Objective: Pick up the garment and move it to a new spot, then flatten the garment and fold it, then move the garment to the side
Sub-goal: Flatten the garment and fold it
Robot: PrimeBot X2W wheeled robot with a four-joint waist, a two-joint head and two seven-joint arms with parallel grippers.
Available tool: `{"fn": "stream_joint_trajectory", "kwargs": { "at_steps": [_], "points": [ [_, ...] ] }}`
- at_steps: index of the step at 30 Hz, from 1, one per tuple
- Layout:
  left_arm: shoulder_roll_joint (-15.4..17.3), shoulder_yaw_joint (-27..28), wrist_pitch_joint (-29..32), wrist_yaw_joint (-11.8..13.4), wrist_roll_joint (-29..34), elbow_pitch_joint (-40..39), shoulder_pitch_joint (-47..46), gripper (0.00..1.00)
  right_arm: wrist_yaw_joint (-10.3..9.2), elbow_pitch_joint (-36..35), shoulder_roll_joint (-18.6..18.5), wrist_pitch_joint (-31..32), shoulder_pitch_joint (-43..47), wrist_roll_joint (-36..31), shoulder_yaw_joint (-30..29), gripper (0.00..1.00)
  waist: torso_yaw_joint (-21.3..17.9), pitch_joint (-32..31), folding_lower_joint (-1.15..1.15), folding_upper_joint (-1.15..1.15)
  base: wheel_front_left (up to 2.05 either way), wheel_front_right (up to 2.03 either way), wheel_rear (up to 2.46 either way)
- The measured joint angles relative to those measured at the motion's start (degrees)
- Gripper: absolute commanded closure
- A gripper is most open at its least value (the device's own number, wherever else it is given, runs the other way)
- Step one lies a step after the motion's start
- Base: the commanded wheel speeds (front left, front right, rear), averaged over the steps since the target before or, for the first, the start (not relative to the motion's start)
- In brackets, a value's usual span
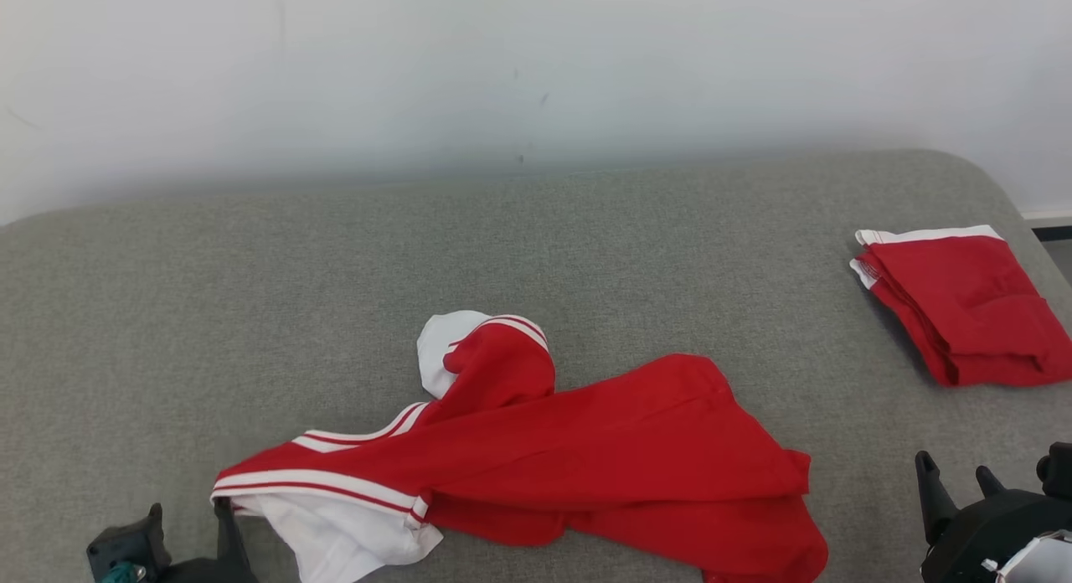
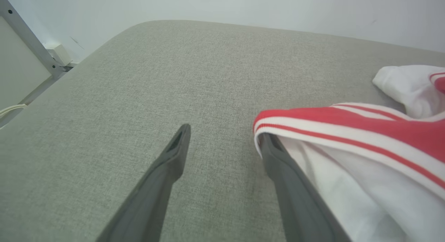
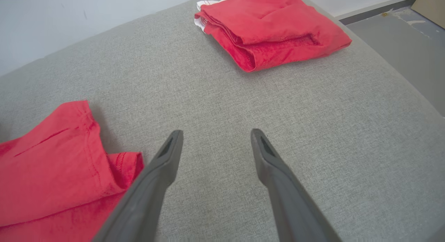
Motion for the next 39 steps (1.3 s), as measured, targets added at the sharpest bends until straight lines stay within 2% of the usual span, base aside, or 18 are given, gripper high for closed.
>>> {"fn": "stream_joint_trajectory", "kwargs": {
  "at_steps": [6,9,14,15,18,20,22,25,35,39],
  "points": [
    [1.14,-0.53,1.97,0.53,-0.41,-2.34,2.19,0.00,0.00,0.03,0.02,0.16,0.19,0.01,0.21,0.00,0.74,-0.64,0.00,0.00,0.00,0.00,0.00],
    [1.34,-1.46,2.60,-1.04,-0.35,-3.31,2.10,0.00,0.00,0.03,0.05,0.55,0.20,0.01,0.52,0.00,1.06,-0.86,0.00,0.00,0.00,0.00,0.00],
    [-0.60,-3.18,5.59,-6.55,-3.64,-3.44,1.14,0.00,0.00,0.14,0.05,0.59,0.23,0.02,1.15,0.00,1.15,-1.25,0.00,0.00,0.00,0.00,0.00],
    [-0.71,-3.70,6.34,-6.76,-3.76,-3.04,1.09,0.00,0.00,0.15,0.03,0.59,0.24,0.03,1.22,0.00,1.08,-1.29,0.00,0.00,0.00,0.00,0.00],
    [-0.55,-3.46,6.80,-6.42,-4.12,-2.21,1.11,0.00,0.00,0.13,0.05,0.57,0.25,0.12,1.31,0.00,0.87,-1.20,0.00,0.00,0.00,0.00,0.00],
    [0.15,-2.99,6.11,-4.90,-3.74,-2.66,1.97,0.00,0.00,0.10,0.03,0.48,0.25,0.13,0.80,0.00,0.77,-0.88,0.00,0.00,0.00,0.00,0.00],
    [0.65,-3.20,5.94,-4.46,-3.38,-3.78,3.24,0.00,0.00,0.05,0.04,0.30,0.27,0.13,0.51,0.00,0.78,-0.71,0.00,0.00,0.00,0.00,0.00],
    [-0.11,-4.23,7.54,-3.97,-4.03,-5.58,5.76,0.00,0.00,0.04,0.03,0.04,0.38,0.13,-0.02,0.00,0.93,-0.44,0.00,0.00,0.00,0.00,0.00],
    [-1.46,-4.94,9.71,-3.53,-6.26,-8.80,8.21,0.00,0.00,0.36,0.04,-0.02,0.13,0.13,0.21,0.00,1.21,0.05,0.00,0.00,0.00,0.00,0.00],
    [-1.35,-5.25,9.71,-5.05,-6.75,-7.45,8.89,0.00,0.00,0.52,0.04,-0.01,0.13,0.16,0.38,0.00,0.89,-0.04,0.00,0.00,0.00,0.00,0.00]
  ]
}}
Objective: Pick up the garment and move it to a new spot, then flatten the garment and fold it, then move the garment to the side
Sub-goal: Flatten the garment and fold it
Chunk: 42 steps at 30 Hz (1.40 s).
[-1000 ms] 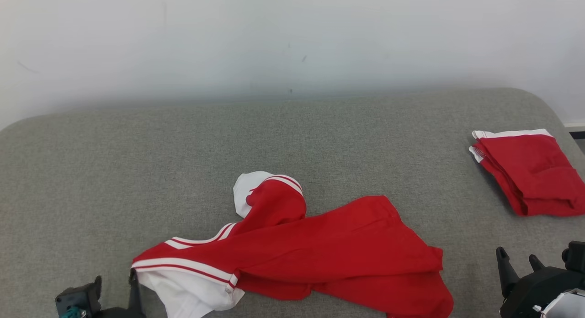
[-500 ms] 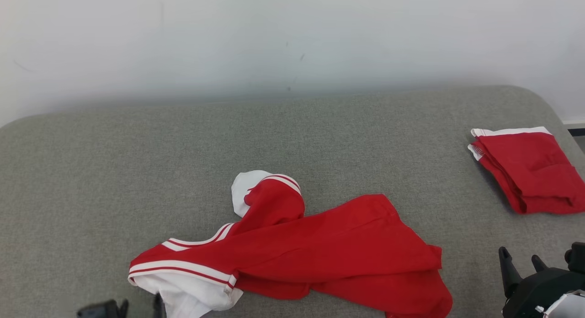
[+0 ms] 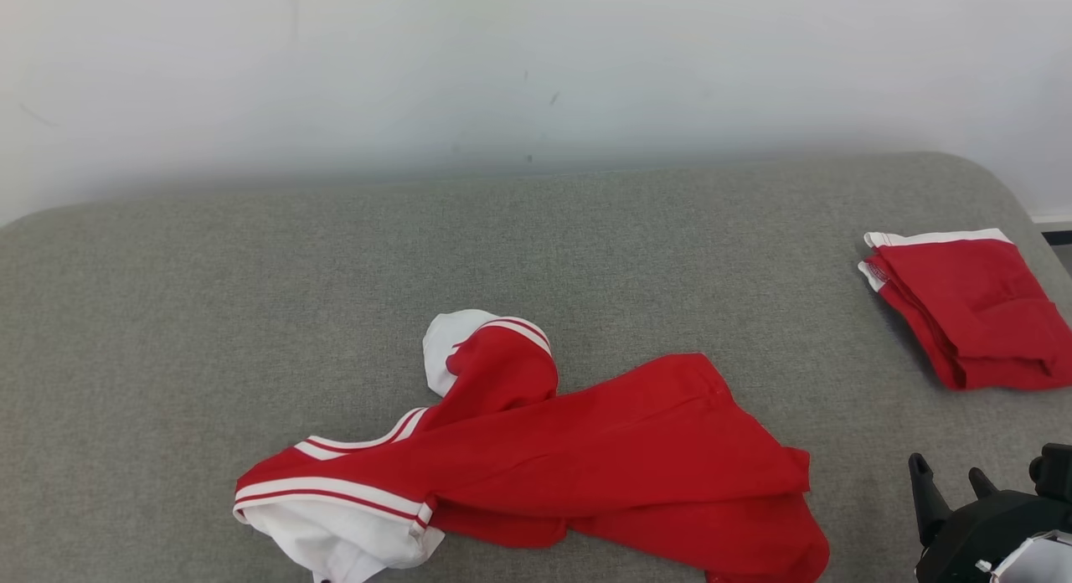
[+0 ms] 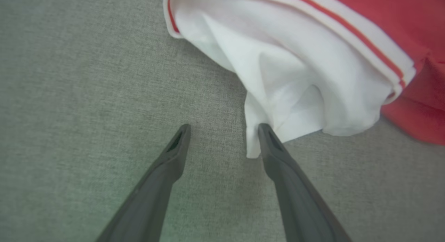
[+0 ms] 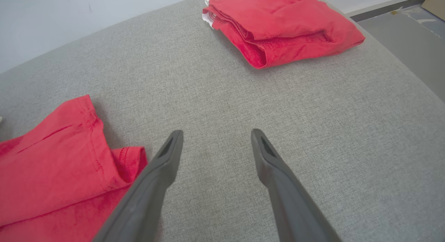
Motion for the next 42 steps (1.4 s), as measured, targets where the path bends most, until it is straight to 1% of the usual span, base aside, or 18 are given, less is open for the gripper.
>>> {"fn": "stream_joint_trajectory", "kwargs": {
  "at_steps": [8,12,15,17,18,21,26,29,33,34,35,36,37,38,42],
  "points": [
    [-0.76,-0.64,-2.09,-4.64,-1.11,4.74,-0.88,0.00,0.00,0.36,-0.01,-0.18,-0.01,0.38,0.21,0.00,-0.15,-0.13,0.00,0.00,0.00,0.00,0.00],
    [-1.63,-1.00,-4.39,-7.12,-0.79,7.06,-3.00,0.00,0.00,0.08,-0.01,-0.10,-0.25,0.26,0.20,0.00,0.14,-0.13,0.00,0.00,0.00,0.00,0.00],
    [-2.10,-1.10,-6.71,-8.47,-0.38,8.14,-3.99,0.00,0.00,-0.20,-0.01,0.00,-0.27,0.13,0.13,0.00,0.33,-0.10,0.00,0.00,0.00,0.00,0.00],
    [-1.98,-0.12,-9.60,-8.29,0.03,8.59,-4.55,0.00,0.00,-0.34,-0.01,0.02,-0.27,-0.07,0.12,0.00,0.40,-0.05,0.00,0.00,0.00,0.00,0.00],
    [-1.75,0.67,-10.61,-7.73,0.46,8.65,-5.07,0.00,0.00,-0.40,0.00,0.07,-0.27,-0.07,0.11,0.00,0.43,-0.04,0.00,0.00,0.00,0.00,0.00],
    [-1.23,1.52,-11.94,-6.49,1.41,8.67,-5.78,0.00,0.00,-0.45,-0.01,0.14,-0.26,-0.07,0.04,0.00,0.57,-0.06,0.00,0.00,0.00,0.00,0.00],
    [-1.89,-0.80,-10.26,-7.22,1.69,9.76,-4.31,0.00,0.00,-0.31,0.01,0.35,-0.23,-0.08,0.36,0.00,0.60,-0.51,0.00,0.00,0.00,0.00,0.00],
    [-2.71,-1.82,-9.48,-8.48,1.43,11.05,-3.47,0.00,0.00,-0.19,-0.02,0.34,-0.20,-0.08,0.27,0.00,0.62,-0.88,0.00,0.00,0.00,0.00,0.00],
    [-2.96,-2.40,-10.40,-9.01,1.74,13.18,-3.74,0.00,0.00,-0.15,-0.02,0.34,-0.10,-0.14,0.20,0.00,0.94,-1.22,0.00,0.00,0.00,0.00,0.00],
    [-2.96,-2.74,-10.55,-9.07,2.33,14.03,-4.02,0.07,0.00,-0.15,-0.02,0.36,-0.10,-0.14,0.37,0.00,1.02,-1.32,0.00,0.00,0.00,0.00,0.00],
    [-2.98,-3.00,-10.69,-9.20,2.81,15.08,-4.41,0.41,0.00,-0.16,-0.02,0.55,-0.10,-0.15,0.68,0.00,1.05,-1.43,0.00,0.00,0.00,0.00,0.00],
    [-3.02,-3.23,-10.80,-9.48,3.00,15.81,-4.80,0.53,0.00,-0.21,0.00,0.58,-0.11,-0.21,1.14,0.00,1.05,-1.54,0.00,0.00,0.00,0.00,0.00],
    [-3.08,-3.27,-10.89,-9.54,3.05,16.63,-5.03,0.74,0.00,-0.27,0.01,0.65,-0.13,-0.31,1.47,0.00,1.02,-1.64,0.00,0.00,0.00,0.00,0.00],
    [-3.20,-3.37,-11.09,-9.82,3.11,17.22,-5.19,1.00,0.00,-0.38,0.00,0.77,-0.15,-0.49,1.68,0.00,0.99,-1.74,0.00,0.00,0.00,0.00,0.00],
    [-4.02,-4.22,-11.37,-10.59,3.48,18.48,-6.27,1.00,0.00,-0.83,-0.03,1.97,-0.62,-1.37,2.72,0.00,1.15,-1.92,0.00,0.00,0.00,0.00,0.00]
  ]
}}
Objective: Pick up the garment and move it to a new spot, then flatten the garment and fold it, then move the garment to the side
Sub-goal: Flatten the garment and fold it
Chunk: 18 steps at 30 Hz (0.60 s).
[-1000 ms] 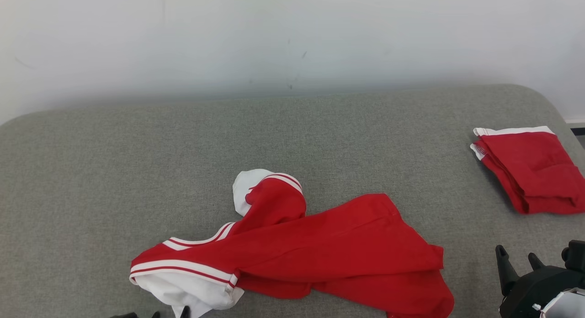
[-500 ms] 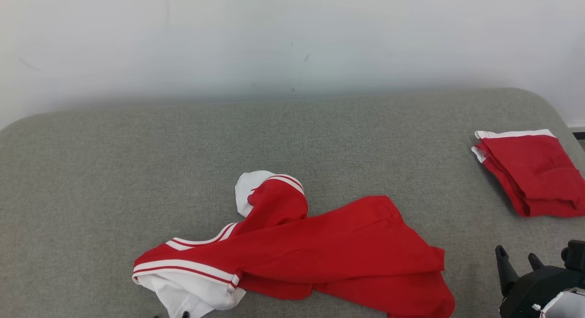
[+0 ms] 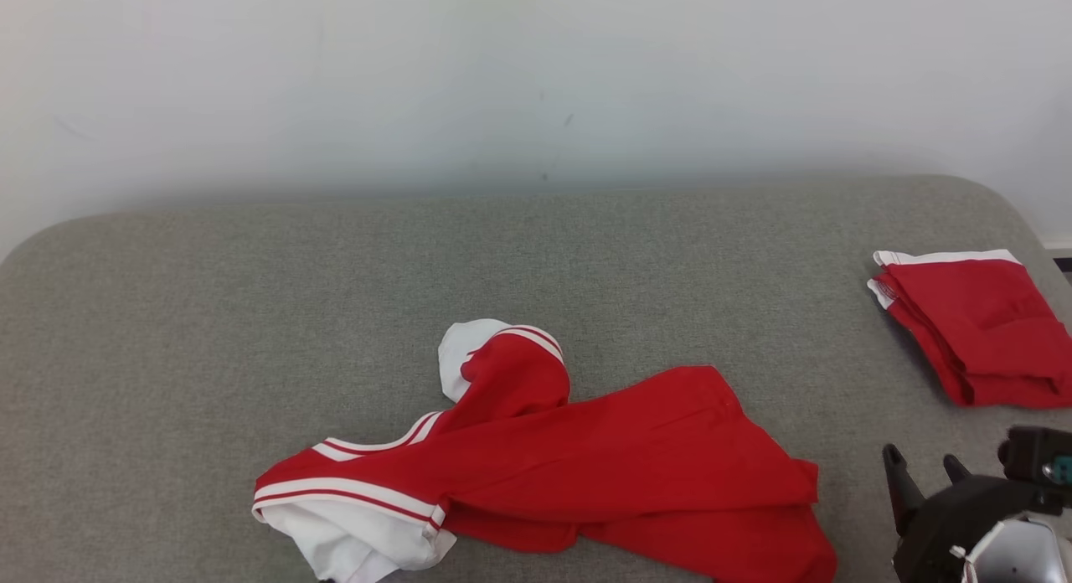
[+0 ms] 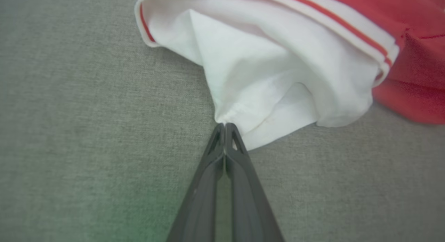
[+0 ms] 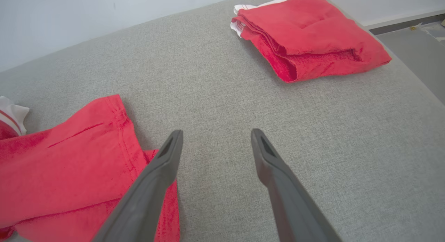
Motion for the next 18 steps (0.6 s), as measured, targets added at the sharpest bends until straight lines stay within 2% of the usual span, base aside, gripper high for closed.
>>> {"fn": "stream_joint_trajectory", "kwargs": {
  "at_steps": [4,7,9,18],
  "points": [
    [-1.29,-1.26,0.24,0.14,0.85,-0.65,-1.04,1.00,0.00,-0.31,0.03,2.02,-2.04,-1.04,1.13,0.00,0.56,-0.09,0.00,0.00,0.00,0.00,0.00],
    [-2.00,-1.97,1.23,1.44,1.12,-2.01,-1.08,1.00,0.00,0.53,0.03,4.41,-4.48,-0.68,2.42,0.00,0.85,-0.09,0.00,0.00,0.00,0.00,0.00],
    [-1.94,-2.08,1.99,2.78,1.31,-3.72,-1.02,1.00,0.00,1.53,0.05,6.30,-7.42,-3.15,2.63,0.00,0.90,0.13,0.00,0.00,0.00,0.00,0.00],
    [-0.80,-2.54,6.24,8.54,2.42,-14.41,0.35,1.00,0.00,15.72,0.03,14.13,-22.17,-4.86,3.98,0.00,2.60,2.38,0.00,0.00,0.00,0.00,0.00]
  ]
}}
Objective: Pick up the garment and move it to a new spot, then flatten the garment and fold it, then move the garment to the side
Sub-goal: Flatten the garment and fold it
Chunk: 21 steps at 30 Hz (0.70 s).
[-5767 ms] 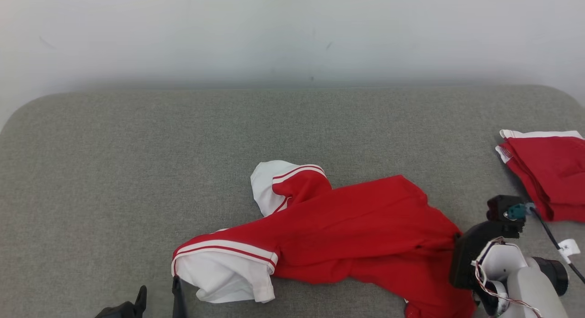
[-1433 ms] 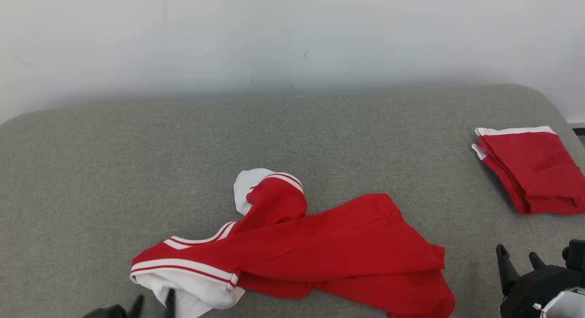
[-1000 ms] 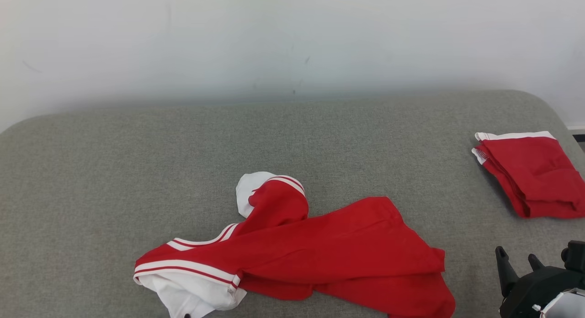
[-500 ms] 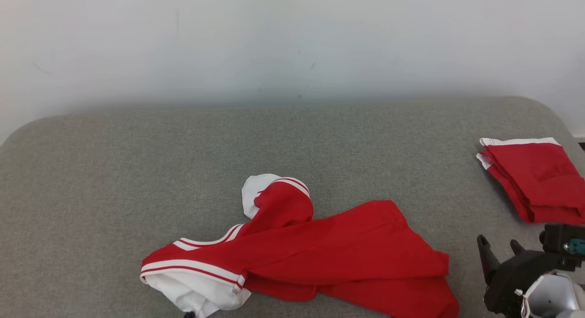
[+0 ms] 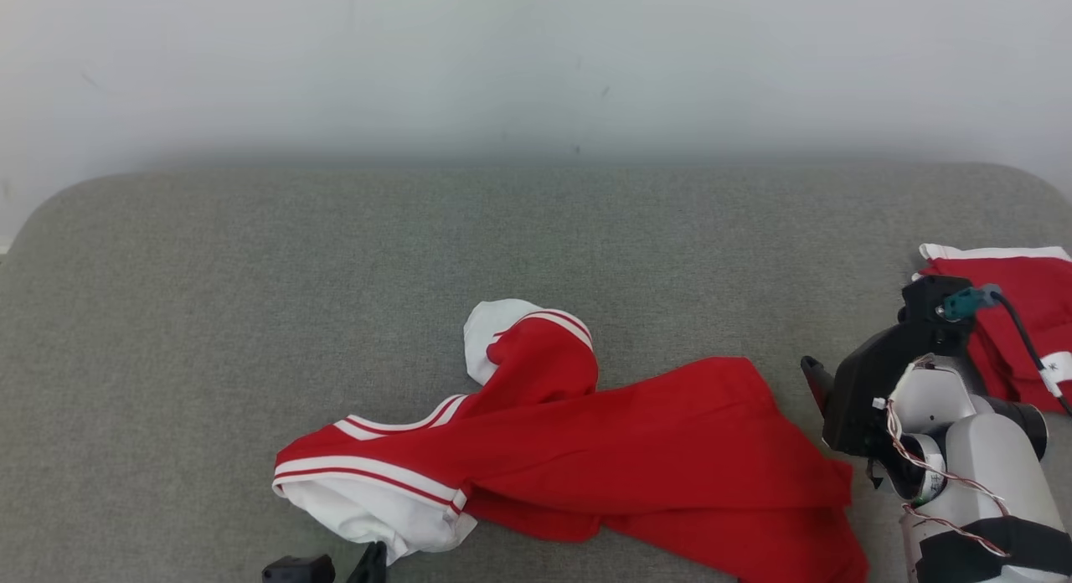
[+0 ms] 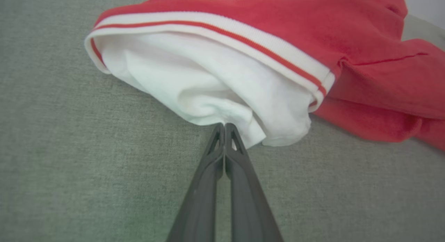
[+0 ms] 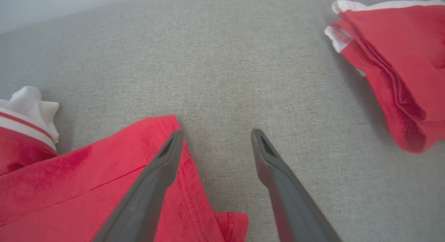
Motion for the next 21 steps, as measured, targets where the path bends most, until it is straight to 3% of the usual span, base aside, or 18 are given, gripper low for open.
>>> {"fn": "stream_joint_trajectory", "kwargs": {
  "at_steps": [6,15,16,17,21],
  "points": [
    [0.70,-0.59,2.69,2.71,0.45,-6.27,1.40,1.00,0.00,6.45,0.01,1.66,-2.74,-2.32,1.42,0.00,2.33,1.91,0.00,0.00,0.00,0.00,0.00],
    [2.13,-0.53,6.11,6.78,0.58,-13.57,2.58,1.00,0.00,8.77,-0.01,3.67,-1.79,-3.27,4.49,0.02,3.76,4.28,0.00,0.00,0.00,0.00,0.00],
    [2.14,-0.56,6.38,7.21,0.62,-14.13,2.59,1.00,0.00,8.70,-0.01,3.67,-1.77,-3.28,4.66,0.13,3.67,4.36,0.00,0.00,0.00,0.00,0.00],
    [2.15,-0.63,6.54,7.39,0.69,-14.67,2.62,1.00,0.00,8.65,-0.01,3.64,-1.75,-3.28,4.70,0.43,3.59,4.44,0.00,0.00,0.00,0.00,0.00],
    [2.11,-0.97,6.98,8.21,1.03,-15.68,2.65,1.00,0.00,8.27,-0.04,2.53,-1.56,-3.37,5.12,0.80,3.31,4.58,0.00,0.00,0.00,0.00,0.00]
  ]
}}
